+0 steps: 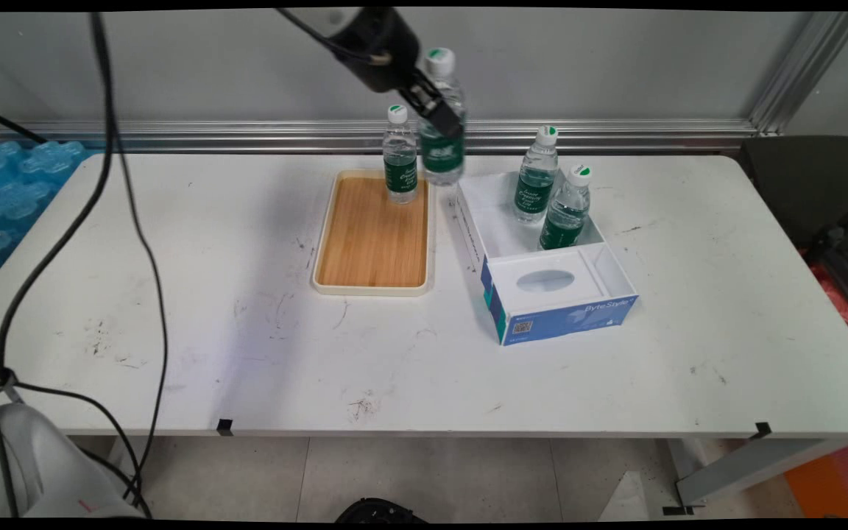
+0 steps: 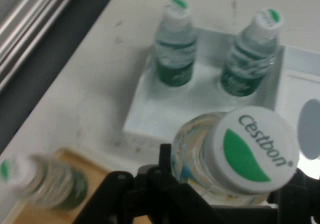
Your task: Place the picked object on the tray
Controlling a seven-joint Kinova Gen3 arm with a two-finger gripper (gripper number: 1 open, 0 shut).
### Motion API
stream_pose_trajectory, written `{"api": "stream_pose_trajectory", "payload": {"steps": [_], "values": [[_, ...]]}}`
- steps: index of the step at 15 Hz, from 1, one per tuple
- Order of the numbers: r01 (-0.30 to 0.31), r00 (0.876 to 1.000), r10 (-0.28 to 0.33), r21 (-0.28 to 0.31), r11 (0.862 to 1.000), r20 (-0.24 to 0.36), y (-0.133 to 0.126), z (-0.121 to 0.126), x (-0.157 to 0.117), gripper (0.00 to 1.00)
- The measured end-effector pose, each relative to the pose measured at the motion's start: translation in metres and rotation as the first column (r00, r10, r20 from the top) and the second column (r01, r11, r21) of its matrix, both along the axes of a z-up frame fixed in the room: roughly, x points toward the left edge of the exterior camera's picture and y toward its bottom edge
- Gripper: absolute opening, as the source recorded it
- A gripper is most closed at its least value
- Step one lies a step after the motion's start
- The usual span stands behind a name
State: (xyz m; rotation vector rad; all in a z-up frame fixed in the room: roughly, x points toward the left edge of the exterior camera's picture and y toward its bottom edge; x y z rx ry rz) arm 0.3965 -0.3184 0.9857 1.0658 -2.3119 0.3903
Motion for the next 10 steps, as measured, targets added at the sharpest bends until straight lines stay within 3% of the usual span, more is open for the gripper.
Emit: {"api": "stream_pose_trajectory", "payload": {"steps": [5, 10], "values": [[-0.116, 0.993, 0.116, 0.006, 0.993, -0.017, 0.017, -0.008, 0.044, 0.0], [-0.174, 0.984, 0.174, 0.017, 0.985, -0.037, 0.02, -0.032, 0.062, 0.0]]}}
